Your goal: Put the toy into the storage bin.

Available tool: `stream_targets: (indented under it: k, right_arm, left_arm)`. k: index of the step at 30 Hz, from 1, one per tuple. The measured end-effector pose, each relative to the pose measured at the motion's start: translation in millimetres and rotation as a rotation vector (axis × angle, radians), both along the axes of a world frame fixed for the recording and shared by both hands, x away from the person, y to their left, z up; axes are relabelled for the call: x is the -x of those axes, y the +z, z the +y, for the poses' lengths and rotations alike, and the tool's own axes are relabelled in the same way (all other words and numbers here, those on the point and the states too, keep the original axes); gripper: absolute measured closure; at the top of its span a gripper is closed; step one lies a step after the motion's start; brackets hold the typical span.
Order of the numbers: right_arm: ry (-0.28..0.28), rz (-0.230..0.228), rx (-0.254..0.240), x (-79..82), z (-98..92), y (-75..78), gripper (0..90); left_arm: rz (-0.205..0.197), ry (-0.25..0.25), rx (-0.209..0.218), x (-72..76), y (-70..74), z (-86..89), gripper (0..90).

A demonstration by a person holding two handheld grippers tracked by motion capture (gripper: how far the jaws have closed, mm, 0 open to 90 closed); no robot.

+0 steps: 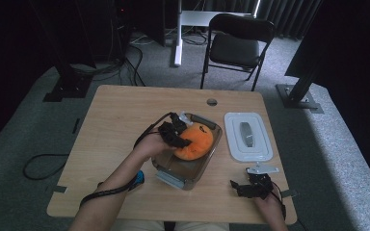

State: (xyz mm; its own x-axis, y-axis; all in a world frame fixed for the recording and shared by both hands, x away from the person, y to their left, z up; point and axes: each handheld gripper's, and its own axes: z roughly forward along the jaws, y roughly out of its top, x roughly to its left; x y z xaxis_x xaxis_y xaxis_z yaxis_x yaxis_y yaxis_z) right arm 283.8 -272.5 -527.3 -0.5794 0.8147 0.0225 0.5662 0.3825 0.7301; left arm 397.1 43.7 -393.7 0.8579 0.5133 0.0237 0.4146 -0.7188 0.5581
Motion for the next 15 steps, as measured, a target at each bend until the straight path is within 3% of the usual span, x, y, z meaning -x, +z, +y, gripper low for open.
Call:
stream_targets:
  k: [4, 15]
  right_arm:
    - [0.000, 0.000, 0.000, 0.2, 0.0, 0.0, 14.0]
    - [-0.001, 0.003, -0.008, 0.0, -0.7, 0.1, 14.0]
  left_arm:
    - [0.006, -0.008, -0.029, -1.5, -2.8, -4.5, 64.8]
    - [0.042, -0.013, -0.046, -5.1, -8.0, -12.2, 59.9]
